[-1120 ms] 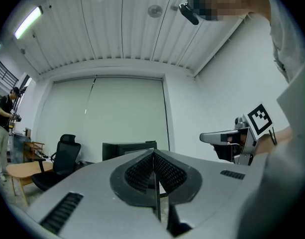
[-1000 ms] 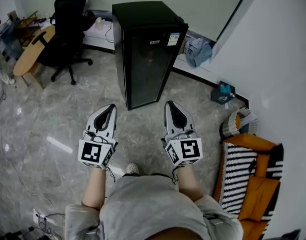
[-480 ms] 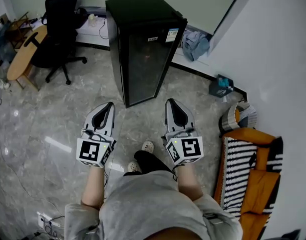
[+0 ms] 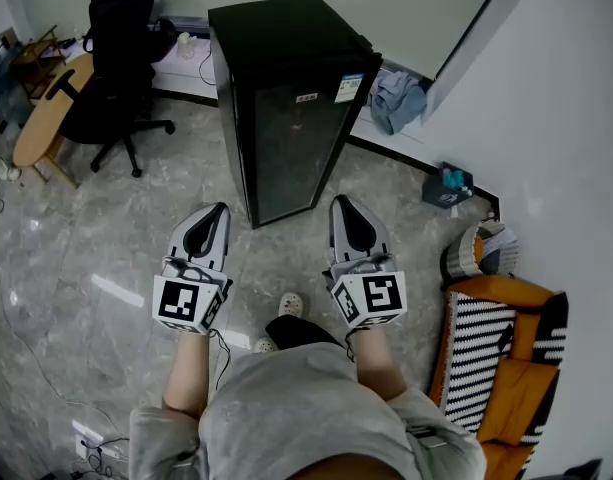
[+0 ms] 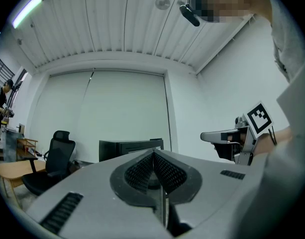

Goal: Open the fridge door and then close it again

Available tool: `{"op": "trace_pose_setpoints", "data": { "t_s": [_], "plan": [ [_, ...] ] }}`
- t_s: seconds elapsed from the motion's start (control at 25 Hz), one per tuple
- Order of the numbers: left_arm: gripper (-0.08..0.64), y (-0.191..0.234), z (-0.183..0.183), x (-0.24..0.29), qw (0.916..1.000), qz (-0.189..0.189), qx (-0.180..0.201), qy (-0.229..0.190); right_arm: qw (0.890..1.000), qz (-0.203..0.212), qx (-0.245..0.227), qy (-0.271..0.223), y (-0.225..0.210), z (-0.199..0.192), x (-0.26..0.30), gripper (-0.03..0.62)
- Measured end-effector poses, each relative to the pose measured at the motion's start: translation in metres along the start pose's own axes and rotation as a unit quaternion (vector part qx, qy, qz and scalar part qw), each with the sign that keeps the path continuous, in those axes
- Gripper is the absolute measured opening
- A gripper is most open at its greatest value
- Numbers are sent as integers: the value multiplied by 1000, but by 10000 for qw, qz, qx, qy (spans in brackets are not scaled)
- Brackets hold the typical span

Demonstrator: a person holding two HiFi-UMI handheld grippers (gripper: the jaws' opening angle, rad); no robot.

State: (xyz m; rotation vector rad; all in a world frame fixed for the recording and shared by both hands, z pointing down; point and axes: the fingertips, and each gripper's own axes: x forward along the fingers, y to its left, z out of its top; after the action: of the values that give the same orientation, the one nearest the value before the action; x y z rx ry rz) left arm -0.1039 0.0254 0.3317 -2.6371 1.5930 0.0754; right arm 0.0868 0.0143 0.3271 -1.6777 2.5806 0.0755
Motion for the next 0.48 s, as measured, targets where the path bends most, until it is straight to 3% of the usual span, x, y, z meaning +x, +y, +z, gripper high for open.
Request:
{"op": "trace_pose_setpoints", "data": {
  "t_s": [0.48],
  "plan": [
    [15, 26, -5, 87, 9995, 313, 97, 12, 9992, 400, -7, -12, -54, -3, 88, 26]
  ]
}}
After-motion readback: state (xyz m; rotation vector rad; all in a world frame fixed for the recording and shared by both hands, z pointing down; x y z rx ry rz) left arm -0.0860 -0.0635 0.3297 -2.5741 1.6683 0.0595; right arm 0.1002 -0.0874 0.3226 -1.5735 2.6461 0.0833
